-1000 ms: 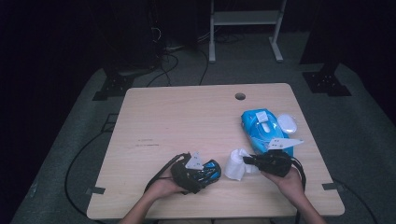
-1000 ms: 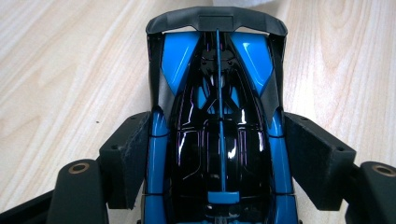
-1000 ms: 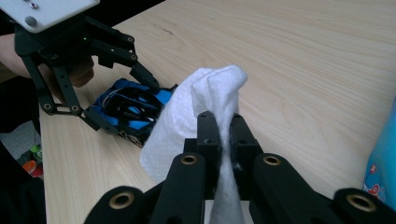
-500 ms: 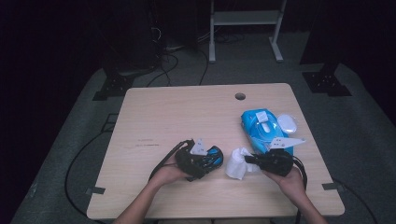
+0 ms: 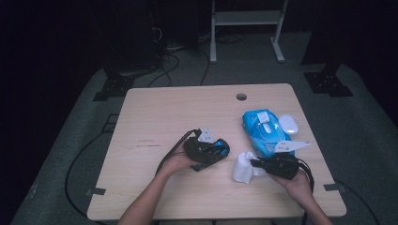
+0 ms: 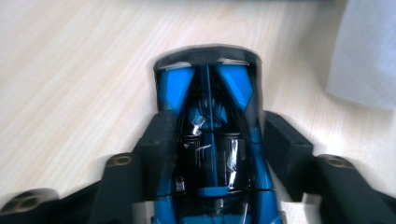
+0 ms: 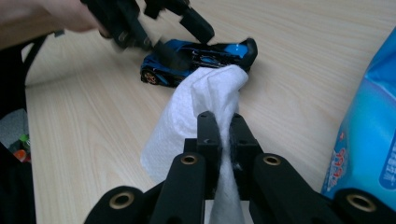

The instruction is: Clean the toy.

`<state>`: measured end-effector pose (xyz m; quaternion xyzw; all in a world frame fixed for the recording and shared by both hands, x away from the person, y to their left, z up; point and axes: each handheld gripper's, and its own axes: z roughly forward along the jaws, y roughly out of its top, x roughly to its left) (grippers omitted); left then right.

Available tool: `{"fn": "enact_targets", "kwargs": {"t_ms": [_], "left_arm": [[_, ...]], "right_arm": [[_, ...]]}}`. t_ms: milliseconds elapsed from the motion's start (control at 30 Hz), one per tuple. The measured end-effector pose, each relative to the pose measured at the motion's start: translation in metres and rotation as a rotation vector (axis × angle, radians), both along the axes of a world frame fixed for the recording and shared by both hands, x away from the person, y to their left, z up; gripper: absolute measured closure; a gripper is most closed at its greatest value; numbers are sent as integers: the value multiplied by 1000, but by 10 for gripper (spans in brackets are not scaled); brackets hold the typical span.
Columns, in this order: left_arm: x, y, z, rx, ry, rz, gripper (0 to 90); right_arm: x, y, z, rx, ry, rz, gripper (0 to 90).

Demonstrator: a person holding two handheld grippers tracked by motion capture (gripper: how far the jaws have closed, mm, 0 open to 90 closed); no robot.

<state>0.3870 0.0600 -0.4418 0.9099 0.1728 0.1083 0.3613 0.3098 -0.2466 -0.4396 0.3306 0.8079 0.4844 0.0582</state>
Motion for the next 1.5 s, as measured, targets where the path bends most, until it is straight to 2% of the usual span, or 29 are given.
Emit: {"fn": "enact_targets", "kwargs": {"t_ms": [33,67,100,267,367,533,667,733,767,900,1167,1267,1500], "left_arm": [[1,0,1,-7,16,4,475],[2,1,1,-2,45,14,414],[2,2,1,6,24,11,389],[-1,13,-1,-22,48,19,343],[-5,20,0,-26,40,29,304],[-10,36,5,-54,32,49,259],[-13,49,8,-68,25,61,227],[-16,54,8,-73,25,66,210],[-17,56,9,-68,22,65,205],[-23,63,10,-91,14,76,195],[-33,76,8,-95,15,84,179],[-36,81,8,-115,22,93,168],[-42,91,6,-121,25,110,143]], "right_arm": [[0,0,-2,-13,1,1,851],[0,1,-3,-26,1,0,850],[1,2,-5,-51,3,0,848],[1,-1,-12,-95,21,-2,777],[-3,-6,-12,-102,14,3,715],[-12,-24,-16,-97,21,-10,726],[-19,-39,-13,-62,17,-36,600],[-19,-44,-8,-25,16,-50,521],[-19,-46,-5,0,9,-61,515],[-18,-50,0,28,-15,-73,498],[-18,-51,1,33,-27,-91,465],[-19,-52,1,36,-37,-96,453],[-19,-54,0,37,-35,-109,433]]}}
